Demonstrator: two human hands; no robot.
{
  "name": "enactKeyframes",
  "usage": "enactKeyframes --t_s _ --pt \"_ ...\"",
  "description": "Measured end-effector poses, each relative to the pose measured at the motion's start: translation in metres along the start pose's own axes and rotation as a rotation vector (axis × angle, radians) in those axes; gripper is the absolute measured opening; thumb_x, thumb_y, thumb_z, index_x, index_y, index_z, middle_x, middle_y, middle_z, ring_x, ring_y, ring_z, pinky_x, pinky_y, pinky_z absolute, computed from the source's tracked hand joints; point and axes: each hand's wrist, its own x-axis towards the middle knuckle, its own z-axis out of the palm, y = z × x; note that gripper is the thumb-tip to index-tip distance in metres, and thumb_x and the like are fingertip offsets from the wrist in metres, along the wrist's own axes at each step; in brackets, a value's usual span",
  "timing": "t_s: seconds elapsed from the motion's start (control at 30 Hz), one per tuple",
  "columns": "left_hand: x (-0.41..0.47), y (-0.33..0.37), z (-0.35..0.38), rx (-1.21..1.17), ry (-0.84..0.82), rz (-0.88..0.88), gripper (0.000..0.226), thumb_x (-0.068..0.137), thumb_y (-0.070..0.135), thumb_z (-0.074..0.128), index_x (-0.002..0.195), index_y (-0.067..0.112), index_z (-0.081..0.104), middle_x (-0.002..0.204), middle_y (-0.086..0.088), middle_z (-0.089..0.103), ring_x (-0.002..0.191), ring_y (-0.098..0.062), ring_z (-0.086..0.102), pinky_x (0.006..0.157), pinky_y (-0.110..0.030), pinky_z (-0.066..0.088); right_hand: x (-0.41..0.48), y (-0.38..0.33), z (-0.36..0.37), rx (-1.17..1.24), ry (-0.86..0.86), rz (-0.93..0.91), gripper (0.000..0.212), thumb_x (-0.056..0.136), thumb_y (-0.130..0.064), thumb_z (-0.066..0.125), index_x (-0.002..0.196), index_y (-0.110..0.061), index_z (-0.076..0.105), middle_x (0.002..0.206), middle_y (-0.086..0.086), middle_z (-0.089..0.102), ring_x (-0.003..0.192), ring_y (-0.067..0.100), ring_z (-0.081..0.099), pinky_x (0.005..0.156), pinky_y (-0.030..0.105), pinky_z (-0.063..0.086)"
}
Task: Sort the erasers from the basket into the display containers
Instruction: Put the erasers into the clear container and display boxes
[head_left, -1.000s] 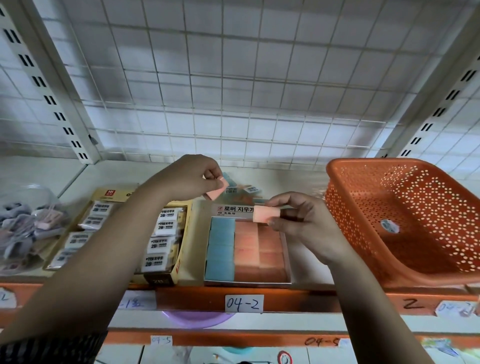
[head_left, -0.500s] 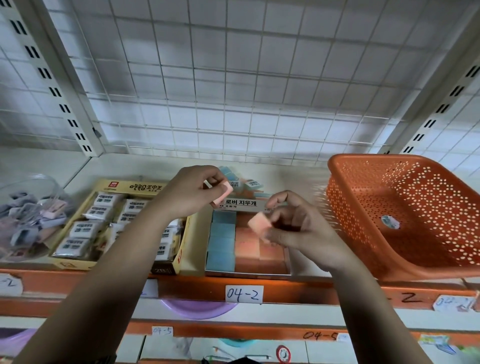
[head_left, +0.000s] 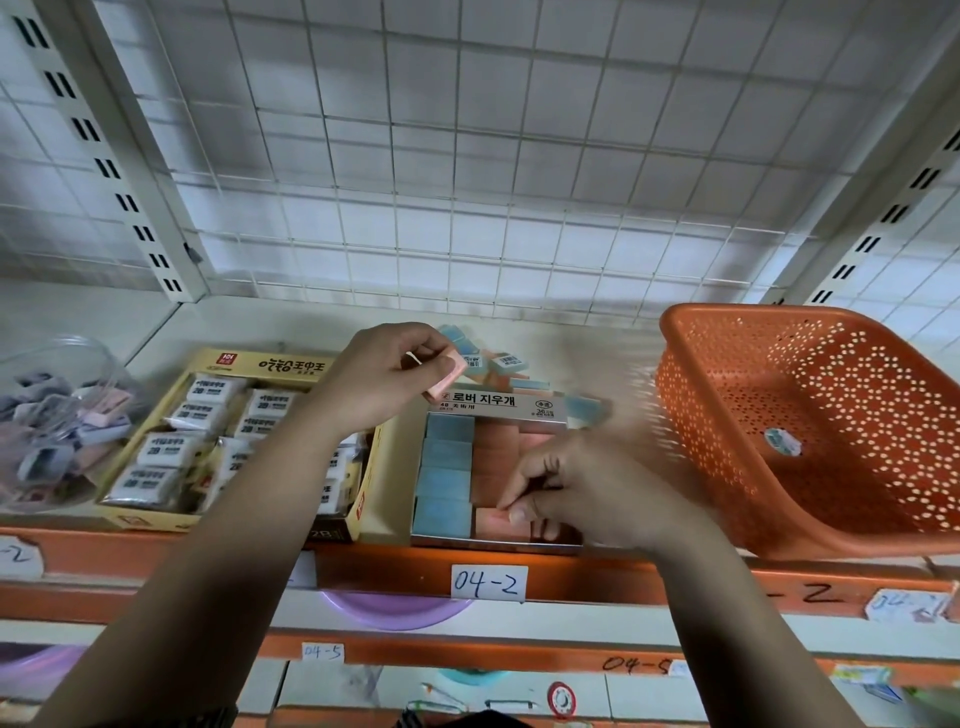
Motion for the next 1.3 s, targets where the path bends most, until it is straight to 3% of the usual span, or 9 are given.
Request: enactKeyframes --t_s 0.2,0.33,0.53,0.63,0.77,0.87,1.07,1.17,1.3 --pt "0.000 -0.001 0.001 0.048 0.020 0.012 0.011 0.092 0.019 0.064 0.101 0.021 0.071 0.086 0.012 0.070 0.073 0.001 0.066 0.073 -0.023 0.051 0.003 -0.004 0.003 -0.088 0.037 0.037 0.007 0.077 -0.005 0.079 0.078 -0.007 0.072 0.069 0.007 0.072 0.055 0.010 0.068 0.058 0.025 0.058" --pt "0.000 -0.003 0.001 0.041 0.005 0.007 0.011 0.091 0.019 0.065 0.101 0.022 0.071 0.092 0.009 0.071 0.076 -0.004 0.068 0.076 -0.028 0.052 0.006 -0.007 0.004 -0.074 0.076 0.077 0.021 0.071 -0.006 0.084 0.072 -0.007 0.063 0.064 0.009 0.069 0.055 0.016 0.069 0.057 0.032 0.059" --pt "-0.002 0.003 -0.001 -0.040 -0.027 -0.022 0.022 0.087 0.013 0.069 0.103 0.028 0.069 0.090 0.009 0.064 0.083 -0.009 0.068 0.071 -0.010 0.046 0.009 -0.006 0.005 -0.087 0.071 0.034 0.025 0.070 -0.008 0.085 0.072 -0.017 0.062 0.064 0.000 0.065 0.051 0.003 0.059 0.053 0.018 0.050" --pt "-0.004 0.009 -0.003 -0.163 -0.117 -0.026 0.036 0.085 0.004 0.070 0.110 0.030 0.067 0.097 -0.003 0.062 0.084 -0.014 0.072 0.075 -0.014 0.050 0.017 0.007 -0.003 -0.114 0.256 0.000 0.030 0.068 -0.010 0.085 0.072 -0.029 0.063 0.067 -0.008 0.061 0.060 0.000 0.054 0.059 0.012 0.043" --pt "-0.005 0.018 -0.006 -0.181 -0.204 0.004 0.042 0.081 -0.002 0.073 0.111 0.026 0.068 0.108 -0.012 0.061 0.086 -0.019 0.073 0.083 -0.028 0.053 0.029 0.036 -0.017 -0.143 0.594 -0.022 0.012 0.077 -0.010 0.078 0.080 -0.019 0.070 0.067 -0.011 0.062 0.067 0.002 0.058 0.058 0.012 0.043" --pt "-0.005 0.024 -0.007 -0.209 -0.245 0.023 0.035 0.079 -0.003 0.074 0.103 0.020 0.066 0.104 -0.008 0.064 0.085 -0.023 0.073 0.081 -0.033 0.054 0.033 0.055 -0.022 -0.153 0.712 -0.035 0.010 0.080 -0.006 0.074 0.083 -0.015 0.071 0.071 -0.012 0.063 0.071 0.003 0.060 0.059 0.010 0.042" --pt "0.006 0.034 0.005 -0.053 -0.222 0.106 0.023 0.079 0.009 0.077 0.092 0.022 0.063 0.083 0.008 0.067 0.074 -0.006 0.060 0.066 -0.024 0.045 0.039 0.081 -0.019 -0.140 0.785 -0.029 0.022 0.082 0.000 0.068 0.099 -0.015 0.069 0.073 0.000 0.065 0.067 0.011 0.061 0.064 0.029 0.051" --pt "0.014 0.042 0.016 0.021 -0.240 0.097 0.024 0.081 0.014 0.076 0.100 0.029 0.071 0.085 0.006 0.065 0.073 -0.005 0.060 0.067 -0.016 0.044 0.039 0.086 -0.021 -0.084 0.799 -0.035 0.027 0.081 0.006 0.064 0.098 -0.013 0.068 0.062 0.002 0.059 0.058 0.011 0.056 0.057 0.027 0.044" --pt "0.023 0.052 0.034 0.031 -0.326 0.011 0.011 0.082 0.009 0.074 0.092 0.009 0.069 0.083 -0.006 0.066 0.070 -0.013 0.070 0.067 -0.024 0.055 0.040 0.087 -0.020 -0.082 0.796 -0.034 0.028 0.079 0.008 0.062 0.098 -0.011 0.068 0.062 -0.001 0.058 0.063 0.008 0.056 0.056 0.018 0.041"
